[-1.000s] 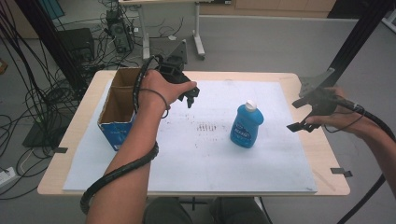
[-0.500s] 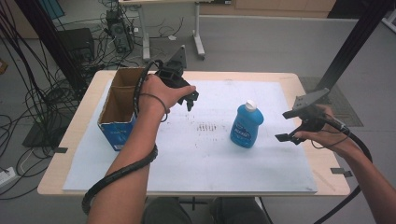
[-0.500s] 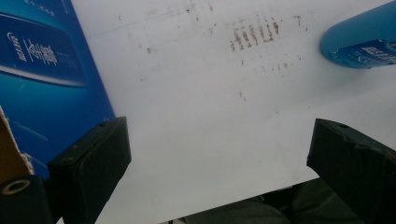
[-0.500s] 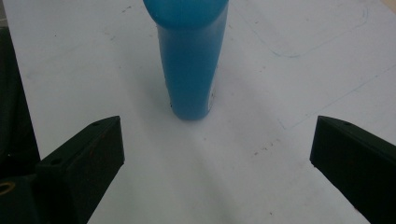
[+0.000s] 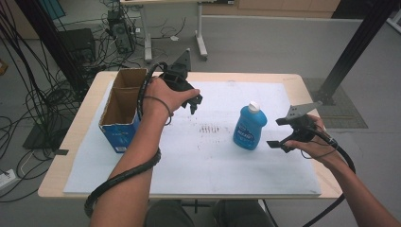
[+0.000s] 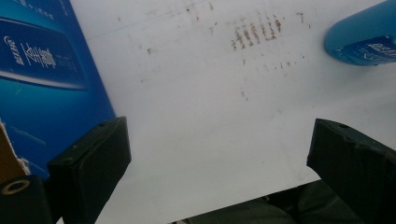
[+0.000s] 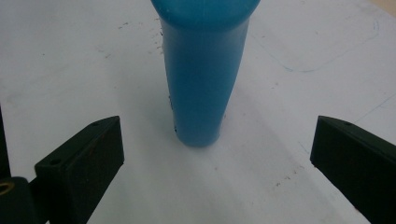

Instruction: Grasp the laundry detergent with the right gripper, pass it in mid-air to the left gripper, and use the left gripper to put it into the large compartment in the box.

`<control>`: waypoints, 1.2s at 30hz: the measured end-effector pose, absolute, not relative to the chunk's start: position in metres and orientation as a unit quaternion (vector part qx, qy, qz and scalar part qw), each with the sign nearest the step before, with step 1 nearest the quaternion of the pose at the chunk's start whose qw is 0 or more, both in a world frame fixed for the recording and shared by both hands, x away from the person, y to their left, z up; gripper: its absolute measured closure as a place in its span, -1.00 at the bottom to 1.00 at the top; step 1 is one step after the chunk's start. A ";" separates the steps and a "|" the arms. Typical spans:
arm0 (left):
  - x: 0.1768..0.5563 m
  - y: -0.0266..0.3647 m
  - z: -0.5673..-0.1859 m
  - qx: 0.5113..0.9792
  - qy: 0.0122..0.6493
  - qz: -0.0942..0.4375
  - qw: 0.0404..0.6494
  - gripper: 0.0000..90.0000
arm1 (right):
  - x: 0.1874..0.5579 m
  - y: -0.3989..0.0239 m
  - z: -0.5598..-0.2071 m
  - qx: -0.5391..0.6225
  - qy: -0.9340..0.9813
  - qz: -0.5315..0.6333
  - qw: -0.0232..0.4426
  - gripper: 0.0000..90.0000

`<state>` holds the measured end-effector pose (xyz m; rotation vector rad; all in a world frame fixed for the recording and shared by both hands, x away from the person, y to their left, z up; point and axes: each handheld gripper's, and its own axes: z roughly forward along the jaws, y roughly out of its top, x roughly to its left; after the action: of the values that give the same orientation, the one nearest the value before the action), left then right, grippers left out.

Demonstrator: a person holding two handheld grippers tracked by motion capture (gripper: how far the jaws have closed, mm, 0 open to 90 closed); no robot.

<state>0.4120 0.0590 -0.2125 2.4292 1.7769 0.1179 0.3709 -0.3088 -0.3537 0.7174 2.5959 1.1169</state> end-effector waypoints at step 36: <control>0.412 0.064 -0.221 0.803 0.592 0.041 0.057 -0.86 | 0.377 -0.268 -0.389 0.262 0.833 0.461 0.155 -0.96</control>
<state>0.4120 0.0637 -0.2207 2.4344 1.7957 0.1238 0.3765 -0.2683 -0.3887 0.7514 2.3868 1.3218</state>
